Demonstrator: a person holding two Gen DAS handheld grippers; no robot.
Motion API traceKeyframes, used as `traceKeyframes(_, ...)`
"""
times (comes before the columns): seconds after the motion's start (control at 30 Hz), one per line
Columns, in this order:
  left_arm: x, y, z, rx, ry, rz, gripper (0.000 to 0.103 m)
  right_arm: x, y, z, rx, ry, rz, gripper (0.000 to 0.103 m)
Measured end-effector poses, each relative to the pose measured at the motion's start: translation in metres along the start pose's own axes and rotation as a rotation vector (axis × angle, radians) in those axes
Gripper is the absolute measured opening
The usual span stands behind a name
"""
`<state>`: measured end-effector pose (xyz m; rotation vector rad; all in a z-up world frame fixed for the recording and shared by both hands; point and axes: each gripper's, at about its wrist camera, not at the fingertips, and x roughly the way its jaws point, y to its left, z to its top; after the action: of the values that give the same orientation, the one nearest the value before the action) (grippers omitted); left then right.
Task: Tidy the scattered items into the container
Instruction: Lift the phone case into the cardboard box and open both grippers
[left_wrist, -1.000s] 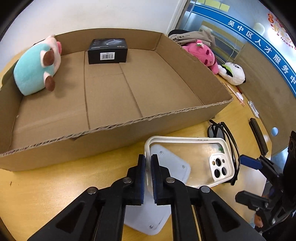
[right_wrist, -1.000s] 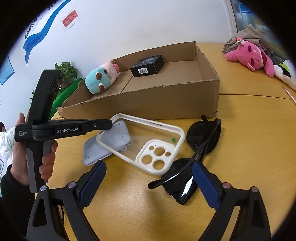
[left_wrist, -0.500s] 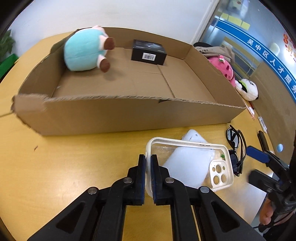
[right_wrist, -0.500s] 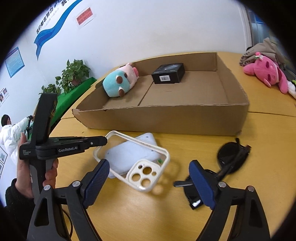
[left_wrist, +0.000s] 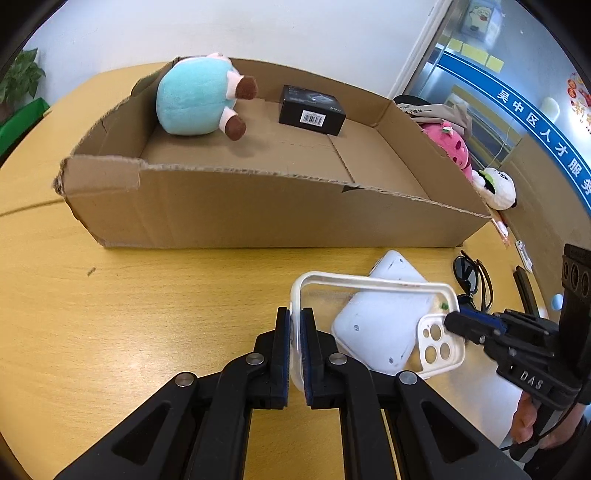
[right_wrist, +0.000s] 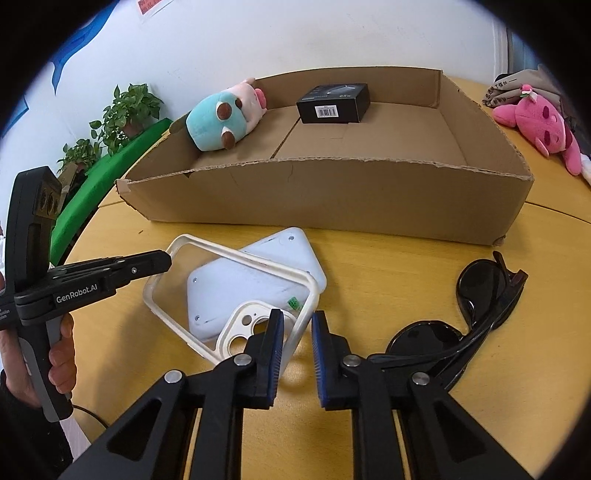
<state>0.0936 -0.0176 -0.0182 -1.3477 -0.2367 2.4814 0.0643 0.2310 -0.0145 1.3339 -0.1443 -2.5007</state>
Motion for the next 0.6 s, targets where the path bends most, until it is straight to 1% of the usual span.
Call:
traceKeyframes(0.13,-0.018,-0.006,0.007,0.012,-0.039,-0.010,0.005,-0.014,0.000,0.007,-0.001,-0.061,-0.002,0.011)
traceKeyframes(0.23,-0.037,-0.013,0.020,0.029,-0.081,-0.021,0.005,-0.027,0.001,0.017,-0.016,-0.098,-0.001,0.010)
traceKeyframes(0.37,-0.057,-0.027,0.049,0.072,-0.135,-0.027,0.005,-0.047,-0.002,0.038,-0.026,-0.158,0.000,0.010)
traceKeyframes(0.5,-0.073,-0.039,0.085,0.105,-0.183,-0.033,0.005,-0.070,-0.002,0.070,-0.057,-0.230,-0.020,0.010)
traceKeyframes(0.6,-0.079,-0.044,0.116,0.116,-0.208,-0.041,0.005,-0.082,-0.005,0.097,-0.067,-0.266,-0.020,0.010)
